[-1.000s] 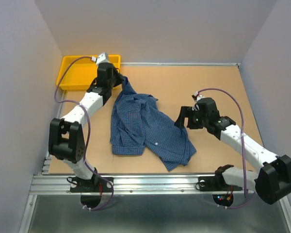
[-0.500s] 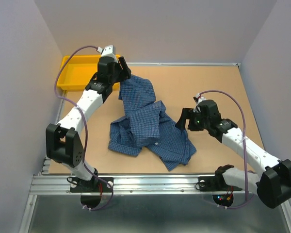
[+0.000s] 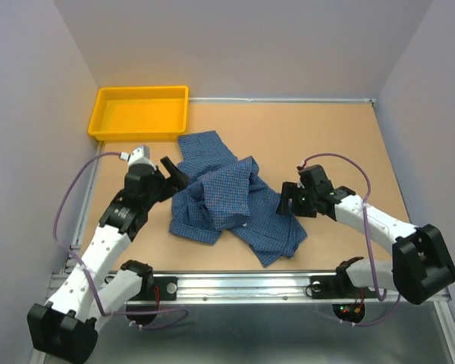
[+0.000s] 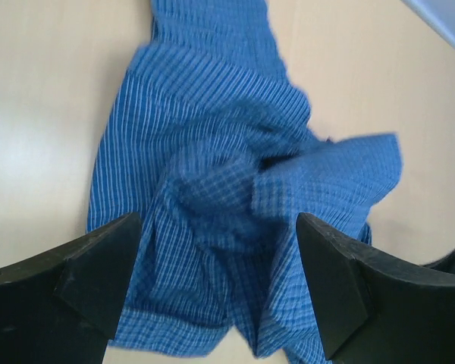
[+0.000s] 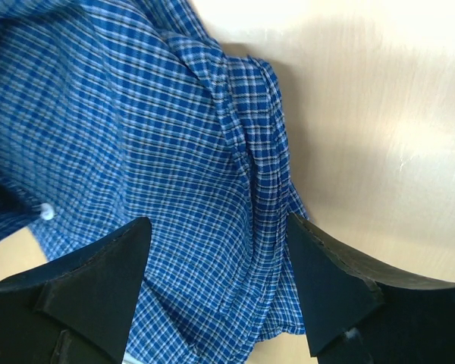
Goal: Fold and stack the long sleeve shirts
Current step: Flatten the shirt out
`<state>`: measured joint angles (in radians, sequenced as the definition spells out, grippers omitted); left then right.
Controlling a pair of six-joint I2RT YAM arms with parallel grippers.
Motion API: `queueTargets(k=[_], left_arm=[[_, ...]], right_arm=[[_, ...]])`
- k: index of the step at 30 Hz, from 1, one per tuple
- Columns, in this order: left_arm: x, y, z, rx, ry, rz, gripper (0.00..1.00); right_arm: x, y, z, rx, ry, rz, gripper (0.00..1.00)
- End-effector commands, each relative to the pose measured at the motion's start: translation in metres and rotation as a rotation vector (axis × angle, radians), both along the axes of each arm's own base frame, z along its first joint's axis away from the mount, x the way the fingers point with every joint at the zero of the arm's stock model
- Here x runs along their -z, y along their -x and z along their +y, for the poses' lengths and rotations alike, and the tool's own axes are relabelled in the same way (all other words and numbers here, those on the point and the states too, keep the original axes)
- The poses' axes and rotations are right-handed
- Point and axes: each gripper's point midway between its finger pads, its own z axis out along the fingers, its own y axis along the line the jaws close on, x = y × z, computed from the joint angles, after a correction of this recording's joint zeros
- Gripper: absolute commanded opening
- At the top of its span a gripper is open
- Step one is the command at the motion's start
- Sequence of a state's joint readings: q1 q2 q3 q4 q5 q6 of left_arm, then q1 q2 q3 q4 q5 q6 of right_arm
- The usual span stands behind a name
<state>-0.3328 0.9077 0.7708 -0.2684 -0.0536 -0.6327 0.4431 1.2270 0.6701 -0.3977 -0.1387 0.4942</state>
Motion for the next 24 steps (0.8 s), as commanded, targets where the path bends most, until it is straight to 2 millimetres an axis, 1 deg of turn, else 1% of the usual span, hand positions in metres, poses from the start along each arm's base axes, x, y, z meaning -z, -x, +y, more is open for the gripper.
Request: queueTargets(k=[1,4,7,11,12,15,16,17,18,19,20,21,22,23,24], left_arm=[[0.078,0.053,-0.008,-0.022,0.119,0.244,0.95],[0.097,0.068,-0.007,-0.065,0.176,0.291,0.94],[0.109,0.074,-0.004,-0.096,0.185,0.321,0.92],[0.129,0.075,-0.004,-0.103,0.165,0.38,0.91],[0.136,0.074,-0.007,-0.095,0.167,0.398,0.87],[0.15,0.073,-0.009,-0.09,0.157,0.435,0.83],[0.155,0.074,-0.008,-0.095,0.149,0.443,0.8],[0.158,0.073,-0.007,-0.098,0.137,0.446,0.72],[0.164,0.072,-0.006,-0.101,0.126,0.458,0.67],[0.163,0.067,-0.005,-0.108,0.112,0.452,0.62],[0.163,0.064,-0.004,-0.11,0.1,0.45,0.51],[0.166,0.061,-0.003,-0.107,0.079,0.457,0.45],[0.161,0.052,-0.001,-0.121,0.059,0.436,0.31],[0.158,0.047,-0.002,-0.117,0.049,0.43,0.31],[0.162,0.043,-0.001,-0.111,0.026,0.443,0.17]], right_arm=[[0.019,0.004,-0.007,0.043,0.07,0.031,0.77],[0.023,0.001,-0.01,0.065,0.097,0.031,0.77],[0.028,-0.002,-0.011,0.071,0.117,0.039,0.76],[0.036,-0.006,-0.009,0.066,0.129,0.048,0.75],[0.039,-0.007,-0.009,0.065,0.133,0.054,0.75],[0.042,-0.01,-0.007,0.062,0.134,0.053,0.72],[0.045,-0.011,-0.007,0.055,0.14,0.056,0.67],[0.045,-0.012,-0.007,0.053,0.142,0.057,0.64],[0.047,-0.015,-0.01,0.062,0.165,0.048,0.59],[0.046,-0.019,-0.01,0.063,0.175,0.039,0.52],[0.046,-0.024,-0.014,0.073,0.2,0.027,0.38],[0.045,-0.028,-0.016,0.076,0.218,0.015,0.31],[0.039,-0.036,-0.018,0.071,0.239,-0.013,0.17],[0.035,-0.042,-0.021,0.075,0.262,-0.034,0.11],[0.029,-0.052,-0.03,0.102,0.309,-0.069,0.05]])
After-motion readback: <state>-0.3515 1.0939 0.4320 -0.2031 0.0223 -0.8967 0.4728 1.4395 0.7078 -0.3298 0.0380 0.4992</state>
